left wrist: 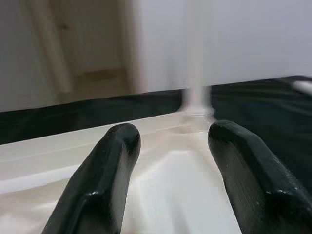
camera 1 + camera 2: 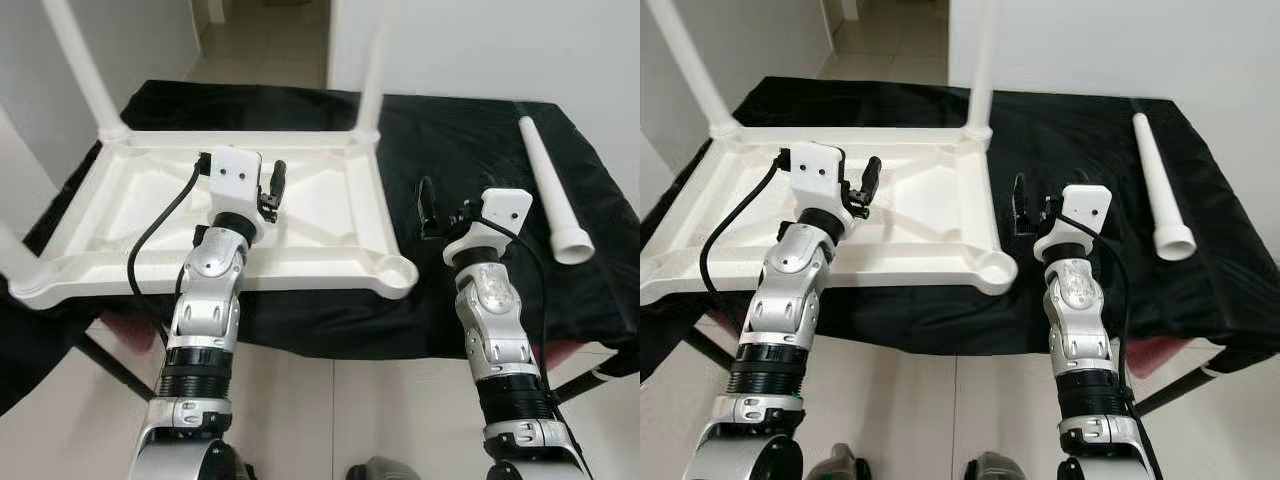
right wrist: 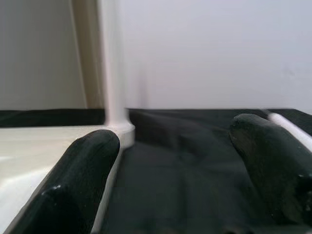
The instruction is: Building children table
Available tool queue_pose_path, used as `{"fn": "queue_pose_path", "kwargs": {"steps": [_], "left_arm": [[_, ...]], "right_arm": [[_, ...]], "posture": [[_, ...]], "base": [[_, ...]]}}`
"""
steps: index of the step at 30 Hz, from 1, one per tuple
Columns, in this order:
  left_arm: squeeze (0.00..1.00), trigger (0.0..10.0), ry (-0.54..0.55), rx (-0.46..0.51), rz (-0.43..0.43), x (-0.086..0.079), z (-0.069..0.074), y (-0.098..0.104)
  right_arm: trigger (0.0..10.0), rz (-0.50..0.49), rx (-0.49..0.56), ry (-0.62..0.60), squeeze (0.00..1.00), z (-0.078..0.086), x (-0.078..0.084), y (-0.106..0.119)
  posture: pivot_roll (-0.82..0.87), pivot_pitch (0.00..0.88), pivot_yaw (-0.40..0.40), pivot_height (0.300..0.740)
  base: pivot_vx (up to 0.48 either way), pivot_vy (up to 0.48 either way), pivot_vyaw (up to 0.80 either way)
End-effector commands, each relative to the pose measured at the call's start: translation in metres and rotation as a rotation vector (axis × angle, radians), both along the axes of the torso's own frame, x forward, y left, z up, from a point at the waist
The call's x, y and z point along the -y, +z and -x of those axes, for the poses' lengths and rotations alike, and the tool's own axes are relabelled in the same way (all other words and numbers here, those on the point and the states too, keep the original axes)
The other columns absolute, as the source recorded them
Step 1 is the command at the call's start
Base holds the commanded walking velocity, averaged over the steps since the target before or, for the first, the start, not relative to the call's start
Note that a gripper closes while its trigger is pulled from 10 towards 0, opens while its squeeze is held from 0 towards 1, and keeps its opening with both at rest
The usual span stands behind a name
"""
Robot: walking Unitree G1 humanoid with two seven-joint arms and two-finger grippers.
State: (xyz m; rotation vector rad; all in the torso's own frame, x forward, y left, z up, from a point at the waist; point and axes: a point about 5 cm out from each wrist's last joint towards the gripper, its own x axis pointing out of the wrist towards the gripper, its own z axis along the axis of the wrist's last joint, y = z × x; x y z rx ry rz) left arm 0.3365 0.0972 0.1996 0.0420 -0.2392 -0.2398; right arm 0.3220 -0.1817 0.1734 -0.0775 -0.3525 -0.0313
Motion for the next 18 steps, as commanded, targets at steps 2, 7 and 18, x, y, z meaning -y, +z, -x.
{"fn": "queue_pose_path", "kwargs": {"steps": [2,7,18], "left_arm": [[0.00,10.0,0.025,0.018,-0.002,-0.0016,-0.0014,0.0035],[0.00,10.0,0.021,0.014,-0.006,-0.0014,-0.0005,0.0026],[0.00,10.0,0.063,-0.004,-0.006,-0.0001,-0.0041,0.0009]], "right_arm": [[10.0,-0.009,0.014,0.014,0.00,-0.0013,-0.0052,0.0016],[10.0,-0.006,0.011,0.026,0.00,-0.0015,-0.0080,0.0002],[10.0,0.007,0.001,0.021,0.00,-0.0005,-0.0058,-0.0023]], "posture": [[-0.04,0.000,0.035,0.740],[-0.03,0.000,0.036,0.740],[-0.05,0.000,0.039,0.740]], "base": [[0.000,-0.480,0.00],[0.000,-0.480,0.00],[0.000,-0.175,0.00]]}}
